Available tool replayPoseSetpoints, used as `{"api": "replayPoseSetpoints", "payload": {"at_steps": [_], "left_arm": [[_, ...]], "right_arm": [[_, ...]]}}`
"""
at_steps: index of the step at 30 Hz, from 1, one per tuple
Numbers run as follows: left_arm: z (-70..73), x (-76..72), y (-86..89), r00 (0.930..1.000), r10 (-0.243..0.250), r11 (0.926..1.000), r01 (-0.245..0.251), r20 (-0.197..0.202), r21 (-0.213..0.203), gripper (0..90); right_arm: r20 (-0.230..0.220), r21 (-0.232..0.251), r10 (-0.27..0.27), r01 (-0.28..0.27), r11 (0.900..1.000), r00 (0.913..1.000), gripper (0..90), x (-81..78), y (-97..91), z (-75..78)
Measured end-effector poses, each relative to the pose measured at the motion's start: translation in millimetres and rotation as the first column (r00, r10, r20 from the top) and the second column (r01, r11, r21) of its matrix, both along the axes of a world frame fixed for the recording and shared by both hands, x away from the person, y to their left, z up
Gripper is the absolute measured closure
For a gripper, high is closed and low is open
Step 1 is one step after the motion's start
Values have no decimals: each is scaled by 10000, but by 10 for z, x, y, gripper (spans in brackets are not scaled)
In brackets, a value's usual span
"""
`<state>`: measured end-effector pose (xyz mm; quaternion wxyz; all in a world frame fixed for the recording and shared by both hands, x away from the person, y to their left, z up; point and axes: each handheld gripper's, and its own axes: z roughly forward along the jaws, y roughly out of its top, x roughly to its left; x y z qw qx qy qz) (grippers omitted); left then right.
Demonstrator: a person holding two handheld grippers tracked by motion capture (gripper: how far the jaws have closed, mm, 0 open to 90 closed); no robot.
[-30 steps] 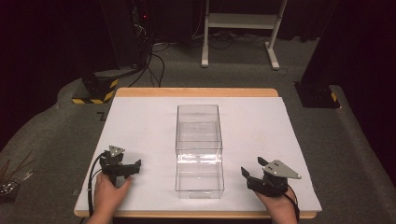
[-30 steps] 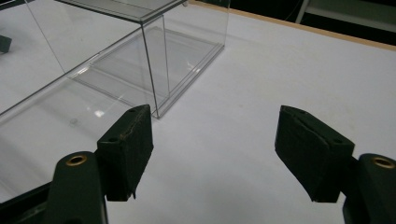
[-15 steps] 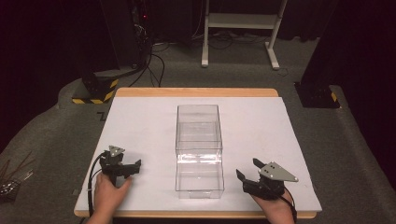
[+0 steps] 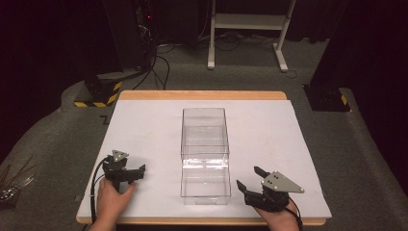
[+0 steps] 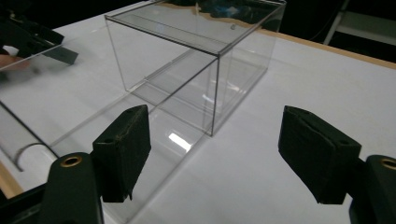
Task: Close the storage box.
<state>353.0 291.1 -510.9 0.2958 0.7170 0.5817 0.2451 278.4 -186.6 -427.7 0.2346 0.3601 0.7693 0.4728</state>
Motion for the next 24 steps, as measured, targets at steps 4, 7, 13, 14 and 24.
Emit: {"api": "replayPoseSetpoints", "payload": {"at_steps": [4,7,13,14,24], "left_arm": [[0,0,0,10000,3,10000,-3,-3,0,4],[0,0,0,10000,1,10000,-1,-5,0,4],[0,0,0,10000,4,10000,-4,-6,-1,4],[0,0,0,10000,4,10000,-4,-6,-1,4],[0,0,0,10000,5,10000,-5,-7,-2,4]], "right_arm": [[27,41,249,-249,9997,9997,248,-58,55,27],[-21,159,471,-471,9988,9989,248,-91,90,35],[-112,116,835,-834,9964,9964,239,-138,169,14],[-112,116,835,-834,9964,9964,239,-138,169,14],[-429,-68,1235,-1239,9923,9914,222,-177,258,-91]]}}
